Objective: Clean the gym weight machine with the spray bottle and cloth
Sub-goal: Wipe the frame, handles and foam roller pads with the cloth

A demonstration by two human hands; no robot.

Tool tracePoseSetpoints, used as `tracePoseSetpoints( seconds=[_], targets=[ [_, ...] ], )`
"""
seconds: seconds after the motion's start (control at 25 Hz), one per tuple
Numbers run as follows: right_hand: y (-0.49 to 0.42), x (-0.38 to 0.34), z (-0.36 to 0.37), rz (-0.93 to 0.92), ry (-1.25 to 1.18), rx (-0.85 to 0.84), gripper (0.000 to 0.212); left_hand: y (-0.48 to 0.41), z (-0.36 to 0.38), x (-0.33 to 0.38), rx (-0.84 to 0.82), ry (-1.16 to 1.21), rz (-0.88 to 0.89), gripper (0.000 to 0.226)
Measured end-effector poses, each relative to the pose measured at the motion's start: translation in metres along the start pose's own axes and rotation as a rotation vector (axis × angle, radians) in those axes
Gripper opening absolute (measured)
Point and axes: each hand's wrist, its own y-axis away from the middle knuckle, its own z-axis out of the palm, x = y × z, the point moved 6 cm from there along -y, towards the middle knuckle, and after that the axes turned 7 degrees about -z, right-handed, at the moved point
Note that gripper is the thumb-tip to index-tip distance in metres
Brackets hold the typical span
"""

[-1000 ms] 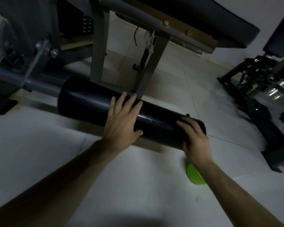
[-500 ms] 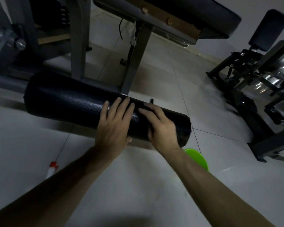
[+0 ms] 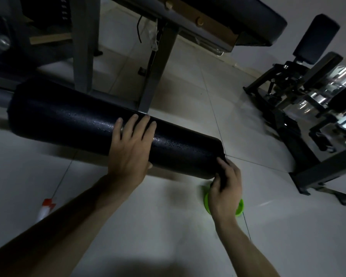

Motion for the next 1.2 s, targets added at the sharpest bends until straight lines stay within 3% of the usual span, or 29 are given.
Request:
tracePoseSetpoints(
  seconds=[0.08, 0.24, 0.4, 0.56, 0.8, 0.92, 1.04, 1.12, 1.2],
  targets=[
    [-0.012, 0.003, -0.001, -0.042, 0.024, -0.003, 0.049, -0.002, -0.001, 0.000, -0.010, -0.003, 0.003, 0.120],
    [-0.046, 0.006, 0.008, 0.114, 0.011, 0.066, 0.050, -0.005, -0.002, 0.000, -0.038, -0.013, 0.007, 0.120],
    [-0.005, -0.011, 0.004, -0.083, 0.092, -0.062, 0.071, -0.012, -0.006, 0.000, -0.052, -0.008, 0.008, 0.121],
    [-0.024, -0.025, 0.021, -0.021, 0.107, -0.058, 0.070, -0.016, -0.006, 0.001, -0.075, 0.031, 0.014, 0.120],
    [-0.031, -0.141, 0.099, -0.442, -0.013, -0.326, 0.068, -0.003, -0.019, -0.043, 0.085, 0.073, -0.092, 0.135],
    [-0.031, -0.119, 0.083, -0.593, 0.047, -0.386, 0.079, -0.003, -0.039, -0.104, 0.128, 0.093, -0.229, 0.145],
    [-0.040, -0.064, 0.038, -0.349, 0.124, -0.270, 0.079, 0.003, -0.043, -0.153, 0.107, 0.157, -0.411, 0.154],
    [-0.039, -0.065, 0.037, -0.202, 0.157, -0.198, 0.074, 0.007, -0.041, -0.171, 0.086, 0.218, -0.496, 0.158],
    [-0.036, -0.106, 0.064, -0.253, 0.120, -0.204, 0.072, 0.011, -0.040, -0.184, 0.067, 0.338, -0.556, 0.160]
  ],
)
